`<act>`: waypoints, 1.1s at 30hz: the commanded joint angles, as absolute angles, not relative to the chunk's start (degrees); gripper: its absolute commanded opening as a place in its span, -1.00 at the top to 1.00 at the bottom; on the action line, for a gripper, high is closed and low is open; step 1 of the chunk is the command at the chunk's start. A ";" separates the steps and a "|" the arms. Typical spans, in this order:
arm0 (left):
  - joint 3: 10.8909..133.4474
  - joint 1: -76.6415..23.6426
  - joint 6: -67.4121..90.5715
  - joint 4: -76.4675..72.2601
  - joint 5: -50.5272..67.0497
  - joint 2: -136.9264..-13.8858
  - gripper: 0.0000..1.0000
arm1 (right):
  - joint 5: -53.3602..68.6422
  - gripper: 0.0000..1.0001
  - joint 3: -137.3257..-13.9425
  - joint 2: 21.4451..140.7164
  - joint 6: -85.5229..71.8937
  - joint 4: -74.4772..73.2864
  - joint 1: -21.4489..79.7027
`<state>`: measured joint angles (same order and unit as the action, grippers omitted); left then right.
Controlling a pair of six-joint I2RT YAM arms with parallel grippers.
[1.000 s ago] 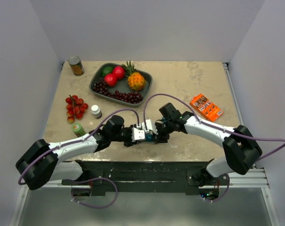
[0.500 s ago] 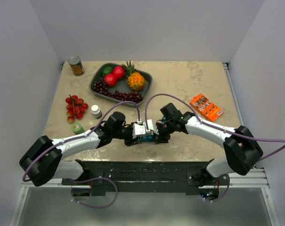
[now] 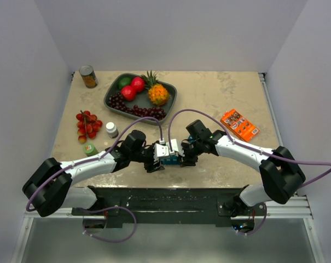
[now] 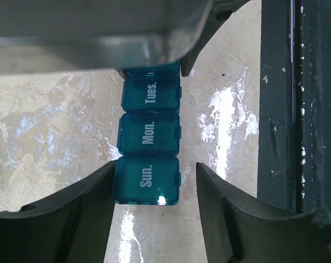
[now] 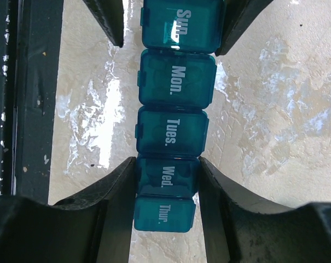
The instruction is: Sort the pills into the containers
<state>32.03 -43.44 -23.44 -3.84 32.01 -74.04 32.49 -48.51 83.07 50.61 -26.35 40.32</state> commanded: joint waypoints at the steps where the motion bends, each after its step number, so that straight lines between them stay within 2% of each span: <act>1: 35.16 -43.77 -21.62 -5.54 32.70 -73.83 -0.29 | 31.64 0.55 -49.22 82.71 50.98 -24.08 41.48; 7: 34.45 -43.77 -21.18 -6.41 31.82 -71.72 -0.46 | 31.46 0.55 -49.13 82.88 50.98 -24.08 41.40; 21: 33.84 -43.68 -20.83 -6.77 29.09 -69.96 -0.38 | 31.64 0.55 -49.22 83.06 51.15 -24.35 41.40; 25: 34.10 -43.68 -21.18 -6.07 29.09 -70.22 -0.19 | 31.64 0.55 -49.22 83.06 51.07 -24.35 41.40; 28: 34.54 -43.68 -21.27 -5.54 29.27 -70.75 0.08 | 31.64 0.55 -49.22 83.14 51.07 -24.35 41.48; 29: 34.72 -43.68 -21.18 -5.45 29.44 -70.84 0.23 | 31.64 0.55 -49.22 83.06 51.15 -24.35 41.40; 33: 35.07 -43.59 -21.01 -4.83 29.62 -70.93 0.49 | 31.55 0.55 -49.22 82.97 51.24 -24.35 41.40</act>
